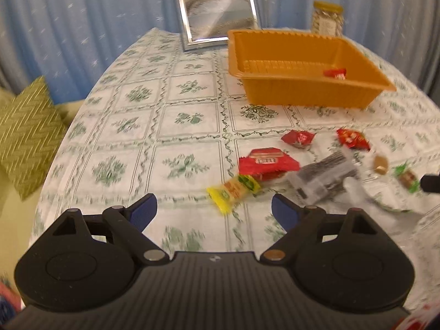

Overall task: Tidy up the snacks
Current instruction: 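Withdraw both tools from the tray back toward the snack pile, then grasp the yellow packet with the left tool while the right tool grasps the green-wrapped candy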

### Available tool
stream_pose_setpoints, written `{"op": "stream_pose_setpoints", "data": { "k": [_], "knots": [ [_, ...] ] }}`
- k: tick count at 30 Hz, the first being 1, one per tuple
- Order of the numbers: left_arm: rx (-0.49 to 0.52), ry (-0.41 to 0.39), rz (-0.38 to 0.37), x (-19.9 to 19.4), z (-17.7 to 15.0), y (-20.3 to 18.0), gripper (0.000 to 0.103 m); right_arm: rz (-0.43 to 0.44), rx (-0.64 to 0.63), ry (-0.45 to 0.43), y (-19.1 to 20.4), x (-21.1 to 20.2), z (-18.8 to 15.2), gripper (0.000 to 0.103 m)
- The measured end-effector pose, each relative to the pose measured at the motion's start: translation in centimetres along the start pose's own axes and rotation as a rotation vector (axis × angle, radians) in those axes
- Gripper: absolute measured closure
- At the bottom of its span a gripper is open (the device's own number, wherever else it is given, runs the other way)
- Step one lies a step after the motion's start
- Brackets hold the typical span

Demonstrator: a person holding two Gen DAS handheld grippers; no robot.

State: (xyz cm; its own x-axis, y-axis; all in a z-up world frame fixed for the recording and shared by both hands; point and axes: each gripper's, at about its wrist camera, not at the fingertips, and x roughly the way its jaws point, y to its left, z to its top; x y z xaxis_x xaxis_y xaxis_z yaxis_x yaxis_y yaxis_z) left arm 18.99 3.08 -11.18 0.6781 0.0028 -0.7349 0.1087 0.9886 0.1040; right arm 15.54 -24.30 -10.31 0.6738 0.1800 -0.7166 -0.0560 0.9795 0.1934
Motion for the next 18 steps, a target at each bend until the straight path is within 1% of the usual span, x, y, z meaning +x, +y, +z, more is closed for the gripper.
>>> {"op": "stream_pose_setpoints", "data": {
  "k": [2, 4, 6, 8, 10, 14, 16, 17, 18],
  "knots": [
    [0.058, 0.006, -0.018, 1.0, 0.3, -0.1, 0.017, 0.001, -0.008, 0.001, -0.1, 0.5, 0.1, 0.037],
    [0.116, 0.018, -0.034, 2.0, 0.3, -0.3, 0.023, 0.007, -0.006, 0.003, -0.2, 0.9, 0.1, 0.037],
    [0.146, 0.02, -0.057, 2.6, 0.4, -0.1, 0.025, 0.01, -0.005, 0.007, -0.3, 1.2, 0.1, 0.037],
    [0.155, 0.011, -0.089, 2.9, 0.5, 0.2, 0.028, 0.009, -0.006, 0.01, -0.3, 1.5, 0.2, 0.037],
    [0.186, 0.0, -0.122, 3.0, 0.6, 0.3, 0.037, 0.011, -0.002, 0.012, -0.4, 1.7, 0.2, 0.037],
    [0.217, -0.012, -0.19, 3.3, 0.9, 0.5, 0.049, 0.022, -0.009, 0.013, -0.3, 2.0, 0.1, 0.037],
    [0.232, -0.005, -0.218, 3.3, 1.1, 0.4, 0.061, 0.027, -0.018, 0.011, -0.1, 2.1, 0.1, 0.037],
    [0.236, 0.001, -0.226, 3.2, 1.1, 0.3, 0.063, 0.027, -0.023, 0.012, -0.1, 2.1, 0.1, 0.037],
    [0.238, 0.006, -0.229, 3.1, 1.1, 0.1, 0.068, 0.028, -0.026, 0.013, 0.0, 2.1, 0.1, 0.037]
  ]
}}
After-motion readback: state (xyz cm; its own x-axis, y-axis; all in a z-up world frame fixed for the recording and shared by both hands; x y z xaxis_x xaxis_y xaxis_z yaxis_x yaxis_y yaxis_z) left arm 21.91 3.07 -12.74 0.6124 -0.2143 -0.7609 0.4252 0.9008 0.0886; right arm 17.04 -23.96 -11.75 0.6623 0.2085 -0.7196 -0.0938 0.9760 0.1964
